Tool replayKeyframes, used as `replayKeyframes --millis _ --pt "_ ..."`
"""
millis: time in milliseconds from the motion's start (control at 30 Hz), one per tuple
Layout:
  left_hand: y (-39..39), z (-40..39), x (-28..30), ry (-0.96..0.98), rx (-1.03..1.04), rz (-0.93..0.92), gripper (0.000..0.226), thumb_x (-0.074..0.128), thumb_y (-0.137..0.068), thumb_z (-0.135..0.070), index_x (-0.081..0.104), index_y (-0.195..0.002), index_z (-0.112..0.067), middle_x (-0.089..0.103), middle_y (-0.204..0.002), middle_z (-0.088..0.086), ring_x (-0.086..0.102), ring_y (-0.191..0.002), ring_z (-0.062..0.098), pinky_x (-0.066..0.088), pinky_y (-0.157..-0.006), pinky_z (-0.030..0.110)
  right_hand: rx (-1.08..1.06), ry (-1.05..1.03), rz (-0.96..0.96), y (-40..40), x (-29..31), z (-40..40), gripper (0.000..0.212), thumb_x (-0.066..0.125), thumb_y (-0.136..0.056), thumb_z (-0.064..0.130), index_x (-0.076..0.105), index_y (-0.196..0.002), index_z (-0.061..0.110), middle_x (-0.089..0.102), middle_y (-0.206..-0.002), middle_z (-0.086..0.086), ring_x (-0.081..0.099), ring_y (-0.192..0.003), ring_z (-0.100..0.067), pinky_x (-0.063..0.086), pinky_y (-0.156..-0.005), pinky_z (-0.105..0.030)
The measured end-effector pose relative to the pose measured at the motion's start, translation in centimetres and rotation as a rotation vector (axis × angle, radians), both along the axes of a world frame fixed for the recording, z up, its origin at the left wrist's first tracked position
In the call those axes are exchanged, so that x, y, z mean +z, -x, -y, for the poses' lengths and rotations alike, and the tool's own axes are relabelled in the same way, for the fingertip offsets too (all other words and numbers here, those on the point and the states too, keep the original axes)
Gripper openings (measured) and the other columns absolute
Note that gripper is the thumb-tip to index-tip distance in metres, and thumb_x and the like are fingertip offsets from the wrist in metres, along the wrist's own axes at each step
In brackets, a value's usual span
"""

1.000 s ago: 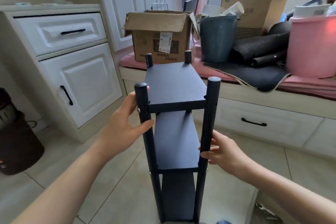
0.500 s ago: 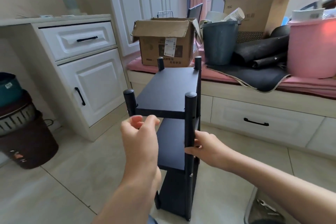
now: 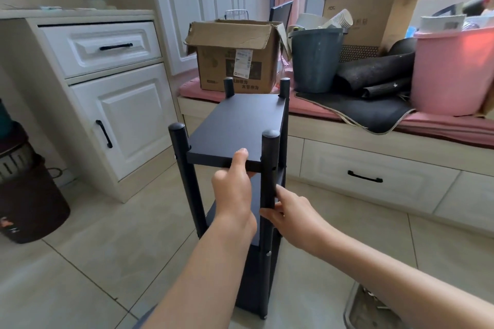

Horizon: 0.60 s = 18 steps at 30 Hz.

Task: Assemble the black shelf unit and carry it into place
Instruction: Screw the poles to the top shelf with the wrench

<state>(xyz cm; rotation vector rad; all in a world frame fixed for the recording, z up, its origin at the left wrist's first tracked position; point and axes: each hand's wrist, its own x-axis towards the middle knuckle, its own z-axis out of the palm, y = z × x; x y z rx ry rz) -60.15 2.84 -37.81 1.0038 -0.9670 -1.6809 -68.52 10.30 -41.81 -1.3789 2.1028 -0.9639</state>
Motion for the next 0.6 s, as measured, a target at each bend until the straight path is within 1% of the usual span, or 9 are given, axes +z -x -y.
replayKeyframes --millis 67,100,167,233,300,367,433,500,600 --pt "-0.1 0.1 -0.3 0.015 -0.008 -0.001 0.017 0.067 -0.092 -0.033 0.067 -0.088 -0.017 0.073 -0.074 -0.008 0.071 -0.082 0.012 0.048 -0.06 0.017 0.011 0.005 -0.029 0.0 -0.5 -0.1 0.014 0.054 -0.1 0.027 0.049 -0.113 0.025 0.067 -0.101 -0.001 0.065 -0.089 -0.02 0.056 -0.075 -0.036" --pt "-0.1 0.1 -0.3 0.022 -0.008 0.0 0.017 0.068 -0.092 -0.033 0.066 -0.084 -0.018 0.072 -0.068 -0.011 0.071 -0.079 0.011 0.049 -0.06 0.016 0.021 0.013 -0.042 0.0 -0.7 -0.1 0.01 0.053 -0.1 0.027 0.048 -0.108 0.026 0.066 -0.097 -0.002 0.064 -0.085 -0.02 0.055 -0.073 -0.036" --pt "0.0 -0.1 -0.4 0.036 -0.005 0.001 0.02 0.068 -0.091 -0.032 0.066 -0.078 -0.017 0.071 -0.063 -0.01 0.072 -0.081 0.016 0.054 -0.07 0.025 0.04 0.033 -0.074 0.0 -1.1 -0.1 0.008 0.052 -0.1 0.027 0.044 -0.1 0.027 0.064 -0.089 -0.002 0.06 -0.074 -0.017 0.051 -0.063 -0.031" --pt "0.1 -0.2 -0.4 0.048 -0.002 -0.008 0.025 0.068 -0.091 -0.03 0.065 -0.072 -0.015 0.069 -0.06 -0.006 0.071 -0.082 0.023 0.058 -0.08 0.037 0.047 0.046 -0.1 0.1 -1.3 0.1 0.009 0.052 -0.1 0.026 0.042 -0.1 0.028 0.062 -0.085 0.0 0.055 -0.067 -0.013 0.044 -0.057 -0.025" --pt "0.2 -0.2 -0.3 0.051 -0.004 -0.013 0.027 0.067 -0.091 -0.029 0.062 -0.069 -0.014 0.068 -0.063 0.0 0.071 -0.084 0.033 0.058 -0.087 0.047 0.047 0.052 -0.116 0.2 -1.3 0.2 0.009 0.051 -0.1 0.026 0.043 -0.105 0.027 0.06 -0.084 0.001 0.054 -0.067 -0.013 0.042 -0.057 -0.026" --pt "0.3 -0.3 -0.3 0.051 -0.022 -0.023 0.026 0.065 -0.092 -0.029 0.061 -0.072 -0.014 0.071 -0.077 0.013 0.071 -0.095 0.043 0.056 -0.091 0.052 0.05 0.053 -0.122 0.1 -1.2 0.3 0.013 0.051 -0.1 0.026 0.044 -0.111 0.025 0.059 -0.084 0.001 0.055 -0.07 -0.014 0.043 -0.059 -0.028" --pt "0.4 -0.5 -0.4 0.041 -0.038 -0.044 0.024 0.062 -0.094 -0.03 0.06 -0.076 -0.014 0.072 -0.088 0.021 0.071 -0.097 0.042 0.059 -0.084 0.046 0.053 0.054 -0.122 0.0 -1.1 0.3 0.015 0.051 -0.1 0.025 0.043 -0.112 0.023 0.059 -0.086 0.0 0.056 -0.072 -0.015 0.047 -0.062 -0.031" --pt "0.4 -0.6 -0.5 0.025 -0.055 -0.074 0.026 0.06 -0.096 -0.033 0.06 -0.078 -0.014 0.071 -0.081 0.015 0.073 -0.084 0.033 0.058 -0.069 0.035 0.051 0.043 -0.118 -0.1 -1.0 0.2 0.016 0.05 -0.1 0.026 0.042 -0.114 0.023 0.061 -0.088 -0.002 0.058 -0.076 -0.019 0.052 -0.068 -0.036" --pt "0.2 -0.9 -0.4 0.023 -0.09 -0.117 0.029 0.058 -0.098 -0.038 0.061 -0.082 -0.015 0.071 -0.071 0.006 0.073 -0.073 0.021 0.055 -0.059 0.029 0.061 0.027 -0.119 0.0 -0.7 0.1 0.018 0.049 -0.101 0.028 0.043 -0.116 0.021 0.063 -0.09 -0.004 0.059 -0.077 -0.022 0.054 -0.074 -0.04"
